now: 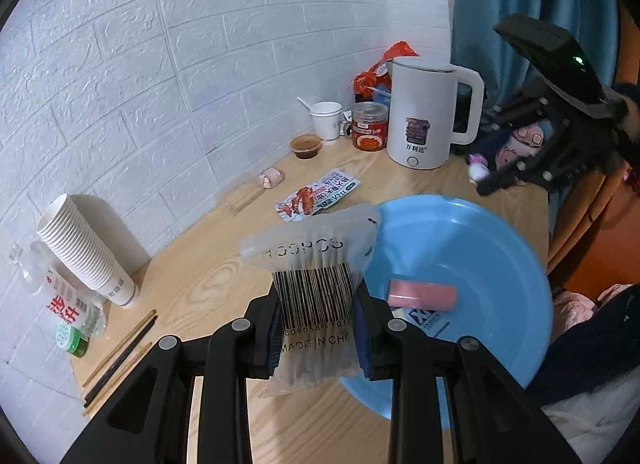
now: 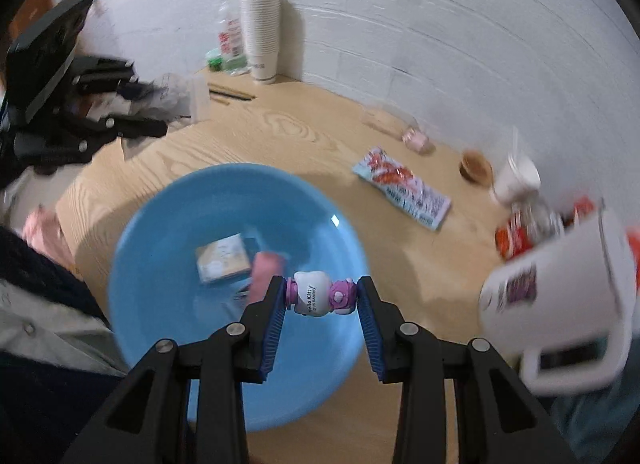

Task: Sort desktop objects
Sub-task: 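Carry the cotton swab bag and Hello Kitty figure over the blue basin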

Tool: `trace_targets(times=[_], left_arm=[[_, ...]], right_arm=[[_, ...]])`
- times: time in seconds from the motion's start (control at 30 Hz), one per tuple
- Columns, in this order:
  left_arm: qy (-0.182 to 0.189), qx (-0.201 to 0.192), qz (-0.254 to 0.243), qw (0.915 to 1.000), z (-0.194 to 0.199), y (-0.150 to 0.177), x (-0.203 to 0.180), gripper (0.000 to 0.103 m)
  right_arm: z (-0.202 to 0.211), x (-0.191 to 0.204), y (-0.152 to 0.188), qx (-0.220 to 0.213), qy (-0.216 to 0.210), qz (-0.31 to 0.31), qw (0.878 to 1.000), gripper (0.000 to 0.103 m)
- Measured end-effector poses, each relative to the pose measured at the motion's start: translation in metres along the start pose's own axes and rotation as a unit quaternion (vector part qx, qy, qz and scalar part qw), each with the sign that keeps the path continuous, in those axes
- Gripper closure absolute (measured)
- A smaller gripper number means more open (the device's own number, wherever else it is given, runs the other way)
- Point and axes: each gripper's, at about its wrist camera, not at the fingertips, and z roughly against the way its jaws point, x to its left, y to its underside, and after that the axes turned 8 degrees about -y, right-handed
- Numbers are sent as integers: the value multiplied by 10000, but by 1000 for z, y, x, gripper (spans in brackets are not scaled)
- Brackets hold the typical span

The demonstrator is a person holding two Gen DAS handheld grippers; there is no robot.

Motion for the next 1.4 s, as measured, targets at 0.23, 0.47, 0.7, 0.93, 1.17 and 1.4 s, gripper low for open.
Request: trace_targets(times=[0.23,0.47,0.7,0.93,1.17,1.4], left_arm=[[-5,88,276,9996,12,6,-20,75],[-244,306,427,9983,8,6,-36,75],[-250,534,789,9951,2,16,-37,75],[-120,434,612,9971,6,15,-45,75],[-56,505,619,9968,5,18,-45,75],[-10,549,606,9966,3,22,-47,75]], right_arm=[[8,27,32,-221,192,-1173,9927,66],[-6,49,47,-159,443,-1918,9803,66],[-7,58,46,-313,625,-2383,9687,66],[-8,66,46,-147,836,-2494,9647,66],[-11,75,45,-134,846,-2478,9650,66],[-14,75,48,-84,882,-2537,9632,66]])
